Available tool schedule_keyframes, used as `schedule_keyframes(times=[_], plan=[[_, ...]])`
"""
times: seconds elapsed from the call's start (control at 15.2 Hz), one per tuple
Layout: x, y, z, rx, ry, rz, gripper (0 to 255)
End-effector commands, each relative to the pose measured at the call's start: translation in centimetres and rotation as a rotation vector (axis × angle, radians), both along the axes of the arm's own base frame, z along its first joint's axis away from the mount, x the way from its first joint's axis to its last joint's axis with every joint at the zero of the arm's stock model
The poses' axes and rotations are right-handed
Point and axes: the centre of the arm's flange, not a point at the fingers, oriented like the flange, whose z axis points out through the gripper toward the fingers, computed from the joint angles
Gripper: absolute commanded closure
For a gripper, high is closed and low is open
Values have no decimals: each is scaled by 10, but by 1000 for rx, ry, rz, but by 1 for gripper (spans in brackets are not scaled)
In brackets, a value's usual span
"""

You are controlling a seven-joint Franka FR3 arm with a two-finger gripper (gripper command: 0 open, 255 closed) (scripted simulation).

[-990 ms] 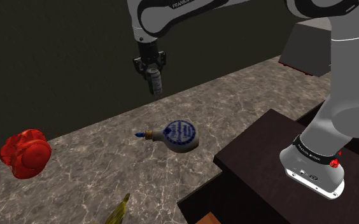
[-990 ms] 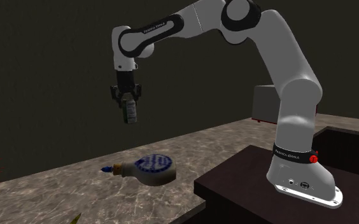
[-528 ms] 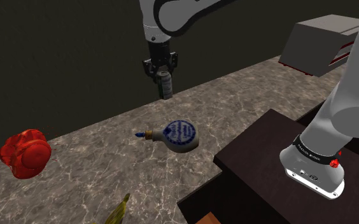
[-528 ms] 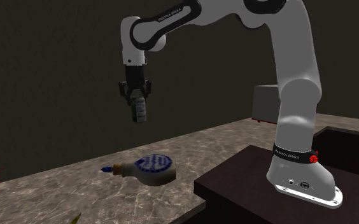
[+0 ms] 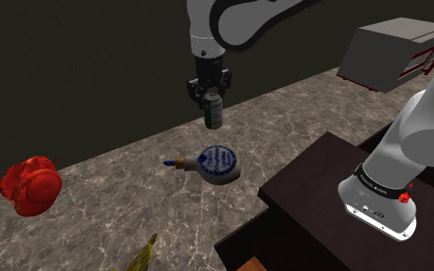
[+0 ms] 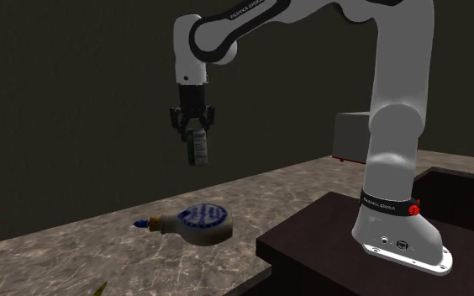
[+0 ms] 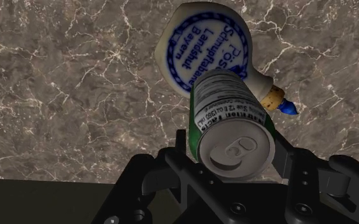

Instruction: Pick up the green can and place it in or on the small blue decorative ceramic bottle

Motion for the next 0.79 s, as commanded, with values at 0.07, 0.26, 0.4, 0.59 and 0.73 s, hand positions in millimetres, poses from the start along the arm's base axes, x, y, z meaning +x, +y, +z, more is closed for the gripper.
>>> schedule_keyframes(times=[0.07, 0.26, 0.4, 0.59, 0.73], plan=[[-1, 1, -15, 0, 0, 0, 255], [-1, 1, -30, 0, 0, 0, 255], [-1, 1, -41, 0, 0, 0, 255], [-1, 1, -57, 0, 0, 0, 255], [-1, 1, -67, 0, 0, 0, 255]])
